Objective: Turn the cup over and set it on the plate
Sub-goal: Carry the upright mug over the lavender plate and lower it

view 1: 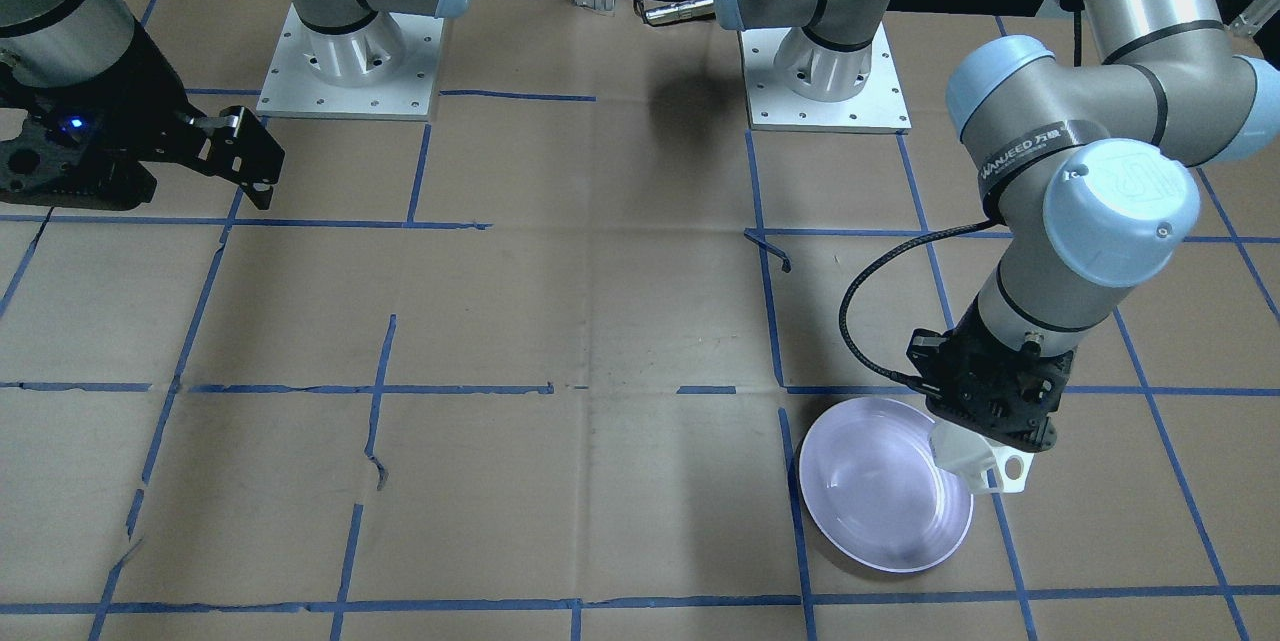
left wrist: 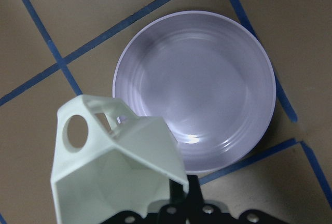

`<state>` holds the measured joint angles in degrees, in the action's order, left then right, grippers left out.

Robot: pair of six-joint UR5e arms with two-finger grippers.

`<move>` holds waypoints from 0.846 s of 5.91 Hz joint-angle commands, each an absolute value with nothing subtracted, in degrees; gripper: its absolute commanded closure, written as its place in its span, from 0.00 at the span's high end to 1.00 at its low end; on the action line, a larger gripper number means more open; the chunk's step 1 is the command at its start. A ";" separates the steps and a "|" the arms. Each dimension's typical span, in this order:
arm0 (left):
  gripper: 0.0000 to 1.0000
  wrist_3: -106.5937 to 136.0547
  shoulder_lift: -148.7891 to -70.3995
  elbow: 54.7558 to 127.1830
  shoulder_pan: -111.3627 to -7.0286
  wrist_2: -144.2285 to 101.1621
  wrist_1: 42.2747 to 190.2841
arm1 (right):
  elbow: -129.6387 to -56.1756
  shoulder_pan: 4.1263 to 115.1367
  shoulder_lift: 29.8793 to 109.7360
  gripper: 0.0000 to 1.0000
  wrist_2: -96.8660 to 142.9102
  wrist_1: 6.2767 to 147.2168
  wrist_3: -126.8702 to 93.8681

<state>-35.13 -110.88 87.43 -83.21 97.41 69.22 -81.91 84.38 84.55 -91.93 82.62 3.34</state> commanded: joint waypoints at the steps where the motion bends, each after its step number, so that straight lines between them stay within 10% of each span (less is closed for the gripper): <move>1: 0.00 -34.71 -114.59 86.49 -86.46 96.86 67.95 | -81.91 84.38 84.55 1.00 -91.93 82.62 3.34; 5: 0.04 -35.42 -116.28 87.27 -88.24 97.56 66.62 | -81.91 84.38 84.55 1.00 -91.93 82.62 3.34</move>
